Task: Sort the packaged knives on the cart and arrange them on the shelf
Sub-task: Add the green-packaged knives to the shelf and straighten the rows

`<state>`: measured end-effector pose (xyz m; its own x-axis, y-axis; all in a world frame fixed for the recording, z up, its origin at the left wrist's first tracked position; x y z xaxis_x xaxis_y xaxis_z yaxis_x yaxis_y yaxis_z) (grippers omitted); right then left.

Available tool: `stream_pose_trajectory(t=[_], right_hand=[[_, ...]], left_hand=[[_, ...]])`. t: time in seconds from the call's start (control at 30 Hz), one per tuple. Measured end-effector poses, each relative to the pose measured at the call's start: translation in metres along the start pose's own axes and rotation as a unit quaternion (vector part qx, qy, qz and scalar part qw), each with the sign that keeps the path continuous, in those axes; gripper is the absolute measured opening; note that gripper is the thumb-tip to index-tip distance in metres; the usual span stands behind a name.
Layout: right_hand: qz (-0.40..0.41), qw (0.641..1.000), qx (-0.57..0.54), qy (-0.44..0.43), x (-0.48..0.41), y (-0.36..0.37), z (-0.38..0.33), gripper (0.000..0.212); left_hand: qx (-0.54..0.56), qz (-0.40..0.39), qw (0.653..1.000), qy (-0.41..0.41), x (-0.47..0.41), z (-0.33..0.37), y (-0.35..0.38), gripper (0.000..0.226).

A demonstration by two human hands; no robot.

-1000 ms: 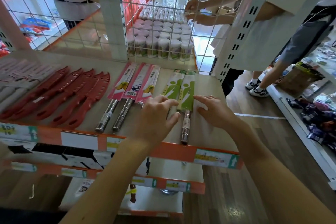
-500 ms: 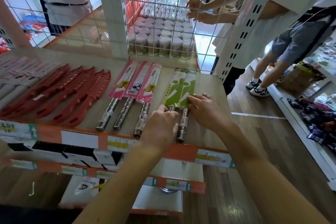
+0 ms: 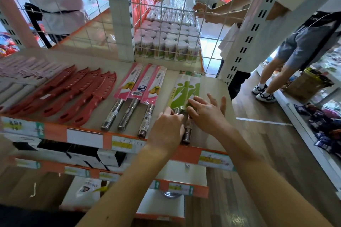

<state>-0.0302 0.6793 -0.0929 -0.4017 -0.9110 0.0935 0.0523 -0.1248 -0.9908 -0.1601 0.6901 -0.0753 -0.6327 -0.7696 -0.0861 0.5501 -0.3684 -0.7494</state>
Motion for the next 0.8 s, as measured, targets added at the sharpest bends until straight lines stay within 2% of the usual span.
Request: stream_pose_trajectory(t=[0.4, 0.53, 0.7, 0.73, 0.8], right_hand=[[-0.01, 0.999, 0.031, 0.023, 0.007, 0.0, 0.001, 0.047], [0.005, 1.0, 0.02, 0.021, 0.006, -0.01, -0.008, 0.052], [0.072, 0.997, -0.011, -0.006, 0.016, -0.026, -0.037, 0.076], [0.071, 0.997, -0.014, -0.009, 0.018, -0.029, -0.044, 0.075], [0.061, 0.998, -0.014, -0.022, 0.024, -0.034, -0.061, 0.06]], left_hand=[[0.018, -0.007, 1.0, -0.014, 0.001, 0.002, 0.004, 0.039], [0.022, 0.035, 0.999, -0.006, 0.009, -0.005, -0.015, 0.044], [0.011, 0.074, 0.997, -0.031, 0.027, -0.028, -0.053, 0.044], [0.015, 0.088, 0.995, -0.035, 0.032, -0.036, -0.062, 0.043], [0.024, 0.117, 0.992, -0.046, 0.046, -0.054, -0.081, 0.041]])
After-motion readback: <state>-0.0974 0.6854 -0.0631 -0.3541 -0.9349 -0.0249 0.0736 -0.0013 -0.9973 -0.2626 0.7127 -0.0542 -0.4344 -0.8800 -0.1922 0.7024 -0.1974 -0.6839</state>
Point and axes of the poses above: each hand's wrist, its own x-axis away from the middle knuckle, its own y-axis out of the palm, z = x × y, the point moved 4 cm from there along -x, towards the middle knuckle, and after that the axes turned 14 degrees about x, right-handed, at the moved point
